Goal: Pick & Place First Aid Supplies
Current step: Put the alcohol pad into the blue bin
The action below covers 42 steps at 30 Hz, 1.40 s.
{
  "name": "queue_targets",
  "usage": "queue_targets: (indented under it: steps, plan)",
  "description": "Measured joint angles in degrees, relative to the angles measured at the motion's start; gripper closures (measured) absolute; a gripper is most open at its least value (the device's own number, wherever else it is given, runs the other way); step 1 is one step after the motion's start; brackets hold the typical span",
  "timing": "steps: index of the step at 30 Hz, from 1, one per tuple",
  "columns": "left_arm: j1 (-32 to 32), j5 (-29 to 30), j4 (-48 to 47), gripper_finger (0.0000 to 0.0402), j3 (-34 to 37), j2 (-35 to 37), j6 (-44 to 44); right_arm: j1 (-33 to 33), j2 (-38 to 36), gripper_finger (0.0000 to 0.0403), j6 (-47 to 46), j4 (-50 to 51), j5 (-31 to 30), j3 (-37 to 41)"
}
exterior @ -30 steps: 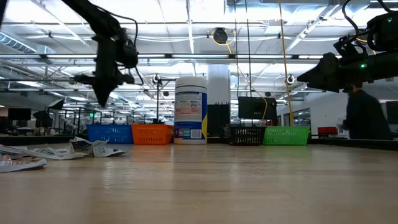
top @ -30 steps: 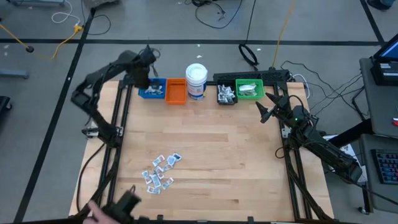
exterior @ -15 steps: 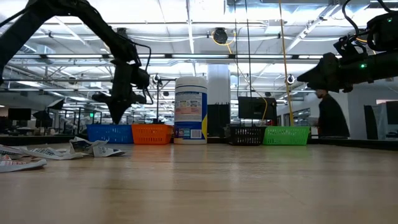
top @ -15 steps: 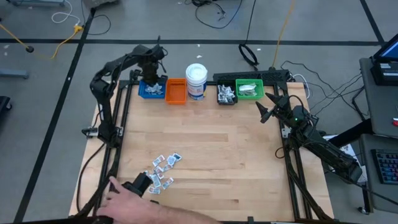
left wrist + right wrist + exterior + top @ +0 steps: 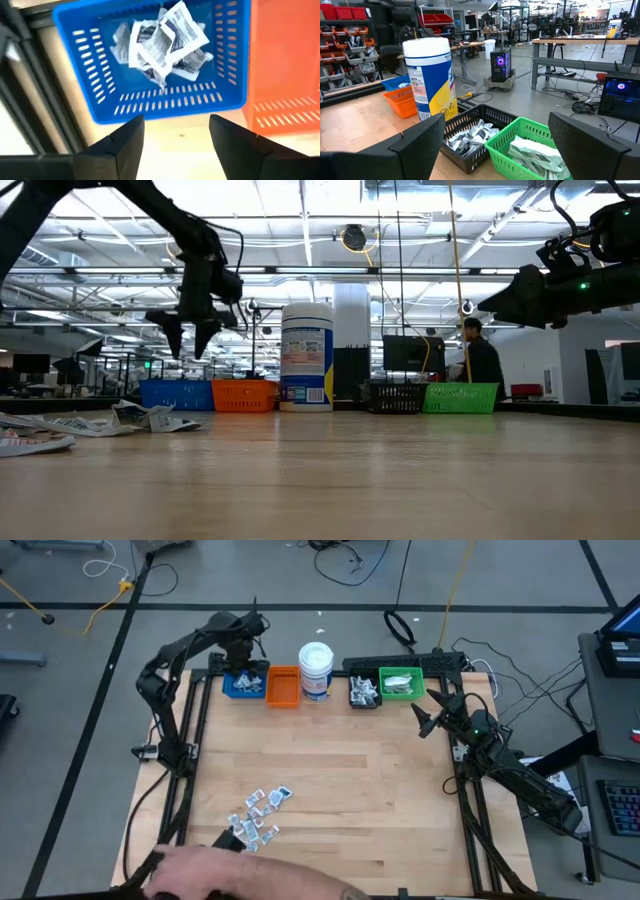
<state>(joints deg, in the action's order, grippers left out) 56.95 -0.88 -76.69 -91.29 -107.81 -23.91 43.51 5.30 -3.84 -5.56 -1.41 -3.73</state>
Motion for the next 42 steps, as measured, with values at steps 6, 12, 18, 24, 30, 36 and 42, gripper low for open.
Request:
queue_targets:
  steps: [6,12,18,24,30,36,42]
  plan:
    - [-3.06,1.03,-1.25,0.0165,0.25,1.58,-4.22,0.0,0.01,0.005,0.0,0.0,0.0,0.0]
    - [-13.02,0.73,2.38,0.0165,8.97,6.26,-9.77,0.0,0.02,0.005,0.0,0.0,0.0,0.0]
    - [-24.4,-2.32,6.58,0.0165,18.53,12.67,-18.79,0.0,0.01,0.005,0.0,0.0,0.0,-0.02]
    - [-37.32,-3.79,7.47,0.0165,22.3,14.94,-28.45,0.0,0.02,0.005,0.0,0.0,-0.01,-0.01]
    - [-48.54,-5.26,10.8,0.0165,22.36,15.02,-37.13,0.01,0.02,0.005,0.0,0.0,0.0,0.0]
    - [-58.0,-6.66,16.55,0.0165,22.36,15.0,-46.33,0.0,0.0,0.005,0.0,0.0,0.0,-0.01]
    - [-65.3,-6.85,19.41,0.0165,22.36,14.95,-53.83,0.0,0.0,0.005,0.0,0.0,0.0,0.0]
